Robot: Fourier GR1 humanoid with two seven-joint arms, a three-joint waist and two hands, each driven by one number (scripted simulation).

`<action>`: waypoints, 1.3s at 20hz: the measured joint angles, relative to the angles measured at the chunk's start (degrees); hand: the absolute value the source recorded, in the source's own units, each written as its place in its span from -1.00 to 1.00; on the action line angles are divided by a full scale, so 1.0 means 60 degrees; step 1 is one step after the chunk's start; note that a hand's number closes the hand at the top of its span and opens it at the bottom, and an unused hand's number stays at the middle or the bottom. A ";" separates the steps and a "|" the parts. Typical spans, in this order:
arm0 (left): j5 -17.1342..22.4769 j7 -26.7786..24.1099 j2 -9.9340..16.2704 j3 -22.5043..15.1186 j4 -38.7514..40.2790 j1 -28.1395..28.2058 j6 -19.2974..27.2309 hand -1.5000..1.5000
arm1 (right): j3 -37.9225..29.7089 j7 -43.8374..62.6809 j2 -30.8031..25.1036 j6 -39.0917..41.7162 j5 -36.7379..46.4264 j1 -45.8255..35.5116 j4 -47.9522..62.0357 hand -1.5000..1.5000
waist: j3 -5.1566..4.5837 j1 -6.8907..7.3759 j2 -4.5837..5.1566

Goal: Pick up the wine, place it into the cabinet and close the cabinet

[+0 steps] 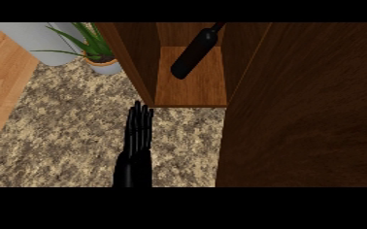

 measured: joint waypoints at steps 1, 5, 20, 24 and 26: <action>-0.0071 0.0036 0.0104 -0.0100 -0.0206 0.0122 -0.0029 -1.00 | 0.0009 0.0069 -0.0019 0.0061 -0.0030 -0.0022 0.0007 -1.00 | 0.0000 -0.0001 0.0002; -0.0158 0.0157 0.0797 -0.0208 -0.1051 0.0675 -0.0391 -1.00 | 0.0147 0.0315 -0.0073 0.0300 -0.0157 -0.0038 0.0020 1.00 | 0.0002 -0.0007 0.0004; 0.0626 -0.0376 0.3322 0.1201 -0.2933 0.2876 -0.2642 -1.00 | 0.1890 0.0684 0.0303 0.0833 -0.0407 0.1004 0.0094 1.00 | -0.0007 0.0016 0.0005; 0.1130 -0.0349 0.3919 0.2068 -0.3459 0.3350 -0.3110 -1.00 | 0.2538 0.0924 0.0454 0.0711 -0.0474 0.1335 0.0140 1.00 | -0.0004 0.0031 0.0003; 0.1438 -0.0457 0.4173 0.2548 -0.3667 0.3696 -0.3388 -1.00 | 0.3058 0.1018 0.0472 0.0801 -0.0469 0.1485 0.0182 1.00 | -0.0006 0.0044 -0.0013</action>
